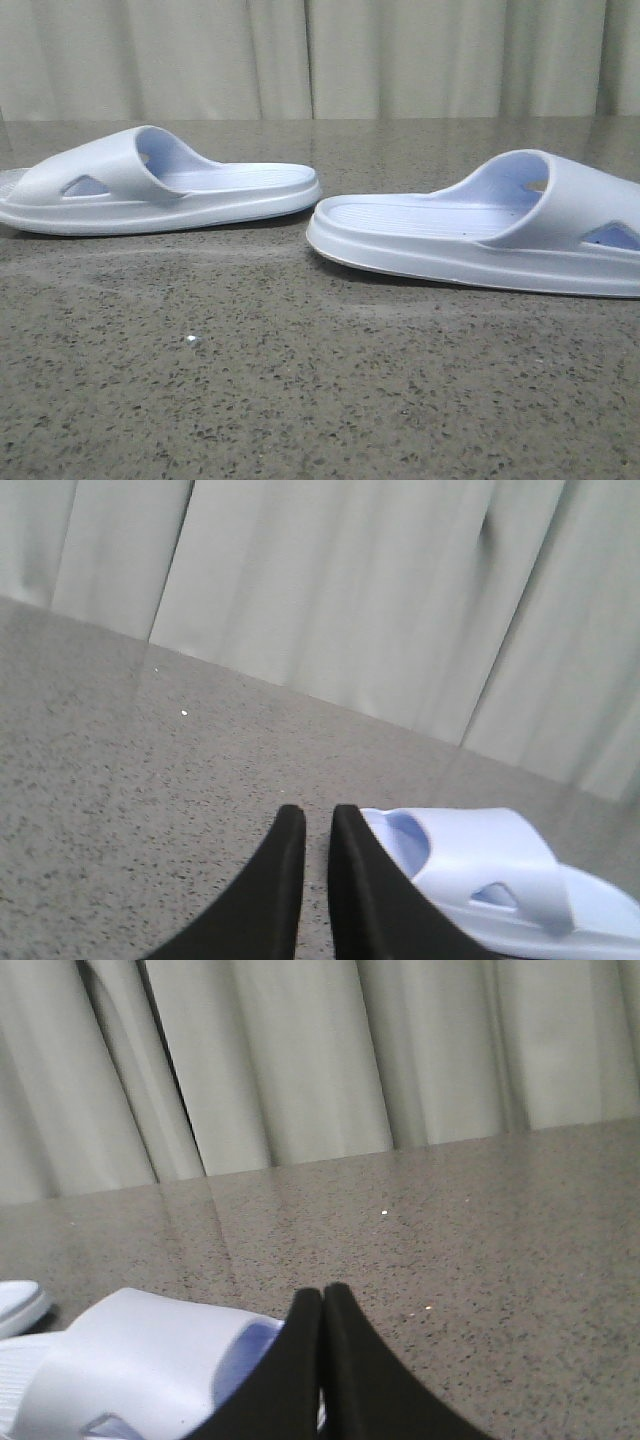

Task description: Insert blue slippers together front up

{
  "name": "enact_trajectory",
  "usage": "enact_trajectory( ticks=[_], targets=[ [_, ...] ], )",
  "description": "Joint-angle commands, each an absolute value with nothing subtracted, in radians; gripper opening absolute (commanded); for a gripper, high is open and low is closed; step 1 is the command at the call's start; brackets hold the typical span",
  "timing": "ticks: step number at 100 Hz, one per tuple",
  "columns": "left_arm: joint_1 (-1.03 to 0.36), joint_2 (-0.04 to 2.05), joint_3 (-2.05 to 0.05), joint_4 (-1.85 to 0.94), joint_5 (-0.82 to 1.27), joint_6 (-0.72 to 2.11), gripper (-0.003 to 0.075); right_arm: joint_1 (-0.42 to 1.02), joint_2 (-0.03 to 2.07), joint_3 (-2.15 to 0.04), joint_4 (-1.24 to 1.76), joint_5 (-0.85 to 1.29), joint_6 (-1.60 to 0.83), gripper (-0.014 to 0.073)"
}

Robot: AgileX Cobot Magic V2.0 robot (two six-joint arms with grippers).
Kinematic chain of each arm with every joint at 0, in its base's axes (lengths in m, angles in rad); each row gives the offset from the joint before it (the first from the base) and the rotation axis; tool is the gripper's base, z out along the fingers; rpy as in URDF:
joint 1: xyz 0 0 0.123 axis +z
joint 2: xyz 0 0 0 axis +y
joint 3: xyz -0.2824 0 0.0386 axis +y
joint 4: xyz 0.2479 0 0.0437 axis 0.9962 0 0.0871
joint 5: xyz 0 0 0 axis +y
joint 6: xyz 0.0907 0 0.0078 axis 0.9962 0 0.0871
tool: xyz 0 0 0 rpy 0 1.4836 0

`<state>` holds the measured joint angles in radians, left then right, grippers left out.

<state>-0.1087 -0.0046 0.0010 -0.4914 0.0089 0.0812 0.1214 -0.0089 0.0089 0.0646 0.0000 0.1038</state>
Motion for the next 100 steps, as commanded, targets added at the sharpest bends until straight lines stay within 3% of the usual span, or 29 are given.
enact_trajectory(
  ticks=[1,33,61,75,88,100],
  targets=[
    [-0.103,-0.034,-0.026,-0.595,-0.03,0.071,0.0015,0.112,-0.031,-0.021,0.127,-0.063,0.127,-0.0107],
    [-0.101,0.102,-0.29,-0.612,0.262,0.071,0.0015,0.112,0.039,-0.303,0.13,0.352,0.127,-0.0106],
    [-0.101,0.424,-0.527,-0.614,0.471,0.071,0.0015,0.112,0.232,-0.497,0.13,0.466,0.127,-0.009],
    [-0.101,0.512,-0.549,-0.643,0.47,0.071,0.0016,0.112,0.278,-0.51,0.14,0.464,0.127,0.0053],
    [-0.101,0.55,-0.549,-0.683,0.48,0.071,0.0022,0.112,0.296,-0.51,0.177,0.473,0.127,0.0319],
    [-0.101,0.554,-0.549,-0.69,0.485,0.071,0.0117,0.112,0.299,-0.51,0.179,0.473,0.127,0.048]
  ],
)
